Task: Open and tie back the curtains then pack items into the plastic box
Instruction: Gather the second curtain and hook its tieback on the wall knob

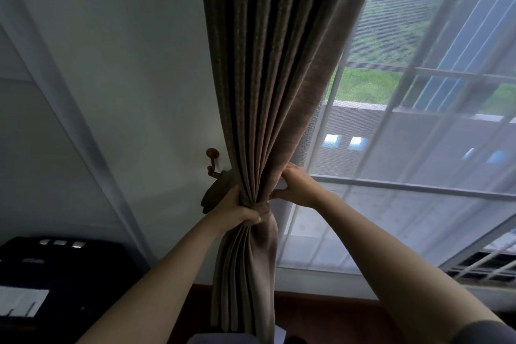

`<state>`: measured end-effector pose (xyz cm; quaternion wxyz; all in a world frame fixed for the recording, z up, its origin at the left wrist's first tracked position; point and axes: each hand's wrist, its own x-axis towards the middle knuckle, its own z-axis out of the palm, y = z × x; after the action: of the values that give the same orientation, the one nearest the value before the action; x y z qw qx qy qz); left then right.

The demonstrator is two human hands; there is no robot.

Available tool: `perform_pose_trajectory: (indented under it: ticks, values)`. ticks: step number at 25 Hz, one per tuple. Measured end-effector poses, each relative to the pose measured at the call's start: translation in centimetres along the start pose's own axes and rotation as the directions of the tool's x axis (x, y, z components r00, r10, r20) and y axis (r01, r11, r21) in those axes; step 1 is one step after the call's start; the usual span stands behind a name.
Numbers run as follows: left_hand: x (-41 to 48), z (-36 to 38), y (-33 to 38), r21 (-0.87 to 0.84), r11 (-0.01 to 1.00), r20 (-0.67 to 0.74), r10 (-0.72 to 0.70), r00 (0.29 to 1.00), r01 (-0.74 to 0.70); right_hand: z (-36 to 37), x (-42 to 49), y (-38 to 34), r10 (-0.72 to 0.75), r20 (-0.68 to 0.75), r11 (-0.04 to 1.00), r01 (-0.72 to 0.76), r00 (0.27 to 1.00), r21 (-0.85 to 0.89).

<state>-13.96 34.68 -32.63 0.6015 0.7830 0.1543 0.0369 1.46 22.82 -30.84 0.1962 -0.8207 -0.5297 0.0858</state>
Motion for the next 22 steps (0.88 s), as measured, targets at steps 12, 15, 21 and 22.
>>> perform_pose_trajectory:
  ticks: [12,15,21,22]
  values:
    - [0.5,-0.3,0.6,0.021,1.000,-0.175,0.001,0.985,0.002,1.5,-0.9,0.0,-0.015,-0.250,0.853,-0.119,0.968,-0.509]
    - [0.8,-0.5,0.1,0.021,1.000,-0.208,0.018,0.978,-0.014,2.2,-1.3,-0.2,0.044,-0.332,0.830,-0.219,0.942,-0.513]
    - [0.6,1.2,0.2,0.043,0.997,-0.285,0.070,0.956,-0.061,1.5,-3.1,-0.7,0.226,-0.411,0.775,-0.419,0.883,-0.474]
    - [0.7,1.5,0.2,0.053,0.997,-0.312,0.077,0.947,-0.063,1.4,-3.3,-0.9,0.240,-0.419,0.762,-0.438,0.875,-0.477]
